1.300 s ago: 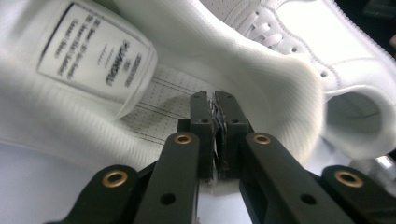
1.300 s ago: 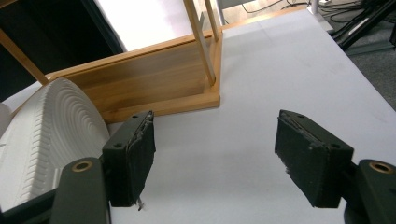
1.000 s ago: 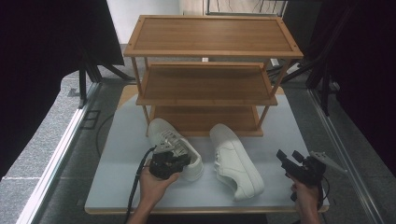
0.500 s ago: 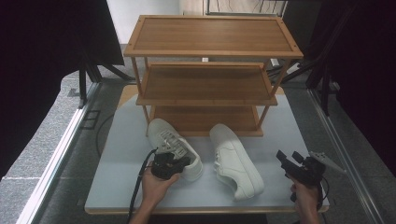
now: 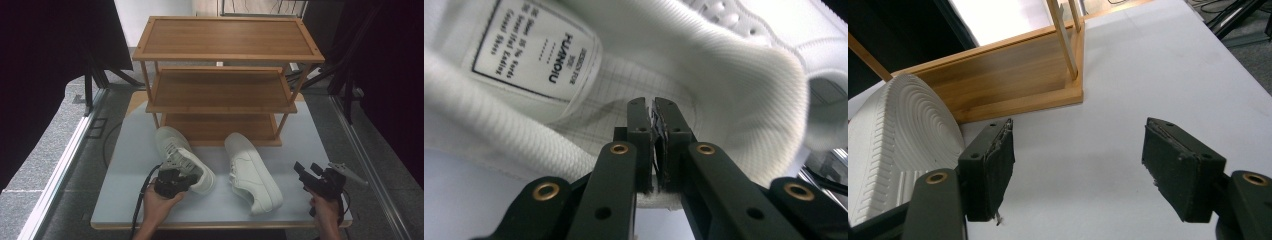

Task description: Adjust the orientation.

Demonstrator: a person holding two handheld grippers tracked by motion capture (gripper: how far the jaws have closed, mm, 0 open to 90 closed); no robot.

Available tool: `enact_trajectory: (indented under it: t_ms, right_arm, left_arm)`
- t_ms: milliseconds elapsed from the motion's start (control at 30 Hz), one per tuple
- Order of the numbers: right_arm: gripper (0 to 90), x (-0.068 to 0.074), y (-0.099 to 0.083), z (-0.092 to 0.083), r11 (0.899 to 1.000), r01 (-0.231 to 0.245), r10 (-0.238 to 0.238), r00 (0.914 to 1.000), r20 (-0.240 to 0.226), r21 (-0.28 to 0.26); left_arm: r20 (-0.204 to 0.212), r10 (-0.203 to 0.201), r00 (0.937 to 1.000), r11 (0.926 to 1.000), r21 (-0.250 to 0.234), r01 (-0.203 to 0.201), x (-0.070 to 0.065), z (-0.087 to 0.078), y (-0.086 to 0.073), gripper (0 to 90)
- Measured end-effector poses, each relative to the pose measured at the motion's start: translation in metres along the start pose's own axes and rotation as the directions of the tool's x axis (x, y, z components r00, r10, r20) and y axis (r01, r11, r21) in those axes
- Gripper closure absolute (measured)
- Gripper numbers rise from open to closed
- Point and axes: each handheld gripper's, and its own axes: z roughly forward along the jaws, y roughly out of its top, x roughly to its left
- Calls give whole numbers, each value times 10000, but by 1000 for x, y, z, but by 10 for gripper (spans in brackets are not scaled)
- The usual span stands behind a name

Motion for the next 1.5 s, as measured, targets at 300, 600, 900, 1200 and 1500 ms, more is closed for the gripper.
enact_trajectory:
  t_ms: [300, 600, 900, 1200, 1500]
  right_arm:
    - [292, 1, -1, 2, 10000, 49, -50, 10000, 36, 71]
    - [293, -3, 0, -1, 10000, -35, 35, 10000, 82, -22]
    - [293, -4, 0, -1, 10000, -72, 72, 9999, 114, -14]
    - [293, -3, -1, 0, 10000, -18, 17, 9999, 156, 40]
    - [293, 0, -3, 5, 9998, 83, -85, 9999, 137, 197]
  left_arm:
    - [47, 38, 10000, 9998, -190, -38, 0, 0, 7, 867]
    - [-59, 285, 9996, 9993, 225, -283, 0, -3, 16, 874]
    - [-80, 340, 9994, 9992, 208, -338, 5, -28, 2, 866]
    - [-465, 326, 9984, 9991, 272, -313, 12, -50, -3, 835]
    - [-181, 461, 9988, 9979, -439, -468, -3, -40, 9, 846]
